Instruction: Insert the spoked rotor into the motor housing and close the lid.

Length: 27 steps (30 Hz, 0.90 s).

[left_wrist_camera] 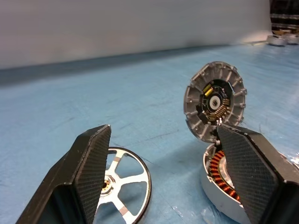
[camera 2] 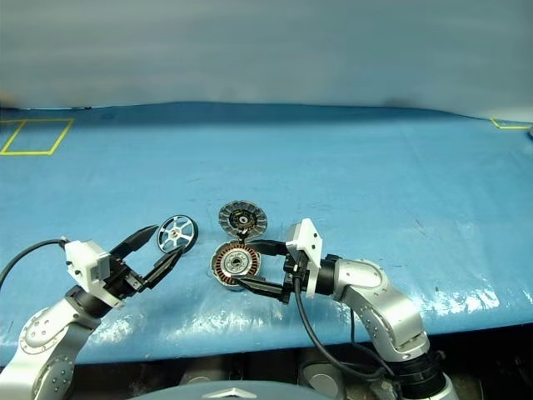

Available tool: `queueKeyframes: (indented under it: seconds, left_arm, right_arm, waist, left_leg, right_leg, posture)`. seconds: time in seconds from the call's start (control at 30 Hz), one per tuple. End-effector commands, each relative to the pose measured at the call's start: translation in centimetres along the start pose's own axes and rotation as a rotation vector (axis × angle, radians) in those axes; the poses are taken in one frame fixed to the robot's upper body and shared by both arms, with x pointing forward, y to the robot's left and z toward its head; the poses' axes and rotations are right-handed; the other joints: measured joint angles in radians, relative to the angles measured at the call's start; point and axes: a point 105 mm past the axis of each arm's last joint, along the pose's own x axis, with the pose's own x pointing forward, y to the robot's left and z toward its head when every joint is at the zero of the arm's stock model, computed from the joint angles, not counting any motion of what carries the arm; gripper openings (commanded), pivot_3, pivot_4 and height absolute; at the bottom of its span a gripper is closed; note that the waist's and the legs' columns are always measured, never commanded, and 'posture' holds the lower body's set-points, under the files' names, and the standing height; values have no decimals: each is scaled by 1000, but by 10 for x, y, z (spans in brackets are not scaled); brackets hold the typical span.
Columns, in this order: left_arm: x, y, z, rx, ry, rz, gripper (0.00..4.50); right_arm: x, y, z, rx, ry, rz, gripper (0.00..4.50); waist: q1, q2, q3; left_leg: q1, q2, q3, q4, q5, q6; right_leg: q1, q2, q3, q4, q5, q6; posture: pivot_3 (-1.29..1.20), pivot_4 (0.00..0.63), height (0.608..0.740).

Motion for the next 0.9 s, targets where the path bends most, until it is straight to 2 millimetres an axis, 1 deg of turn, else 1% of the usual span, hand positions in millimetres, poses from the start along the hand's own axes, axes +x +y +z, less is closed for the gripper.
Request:
queueKeyframes:
  seconds: [0.03,0.1,0.17,0.27,0.33,0.4,0.53,0.6,0.73,0.9]
  left_arm:
    - [-1,27,-7,7,189,33,3896]
    - [-1,42,-11,24,309,69,3896]
    - [5,48,-4,75,346,25,3896]
    - [14,56,9,130,364,6,3896]
    - [21,55,14,173,414,-51,3896]
    - [26,57,12,200,484,-82,3896]
    - [31,58,4,243,624,-165,3896]
    - [34,65,2,265,681,-167,3896]
    - [42,75,5,279,718,-141,3896]
    - [46,77,2,278,753,-149,3896]
  right_arm:
    - [14,4,2,-74,-15,36,3581]
    - [18,4,1,-87,-18,37,3581]
    - [18,0,-3,-114,4,24,3581]
    - [19,-2,-6,-137,18,15,3581]
    - [20,-1,-7,-132,17,20,3581]
    - [20,-1,-8,-129,19,24,3581]
    - [23,1,-9,-144,20,35,3581]
    - [23,0,-9,-155,20,29,3581]
    - [21,0,-12,-152,16,4,3581]
    - [21,2,-15,-134,4,-21,3581]
  waist:
    - [3,0,0]
    - [6,0,0]
    - [8,0,0]
    - [9,-1,0]
    - [7,-1,0]
    - [7,-1,0]
    - [5,-2,1]
    - [6,-2,1]
    - [7,-3,2]
    - [7,-4,2]
  left_leg:
    - [0,1,0,0,0,-1]
    - [0,3,-1,0,1,-2]
    - [-1,3,-1,-1,2,-3]
    - [-2,2,0,-1,1,-2]
    - [-2,2,1,-1,1,-3]
    - [-3,2,1,-1,3,-6]
    - [-3,-3,1,-3,3,-6]
    - [-3,-2,2,-3,3,-6]
    - [-3,-2,1,-3,3,-6]
    - [-4,-3,1,-3,3,-6]
  right_leg:
    - [0,1,0,0,0,-1]
    - [-1,4,0,0,1,-2]
    - [-1,4,0,1,1,-2]
    - [-1,4,0,0,1,-3]
    - [0,4,2,0,4,-7]
    - [1,4,2,0,4,-7]
    - [0,5,2,0,2,-5]
    - [0,6,2,1,2,-4]
    - [0,7,2,1,1,-3]
    - [0,6,4,1,1,-3]
  posture:
    - [0,150,740]
    - [0,150,740]
    - [0,150,740]
    - [0,150,740]
    - [0,150,740]
    - [0,150,740]
    - [0,150,740]
    - [0,150,740]
    - [0,150,740]
    - [0,150,740]
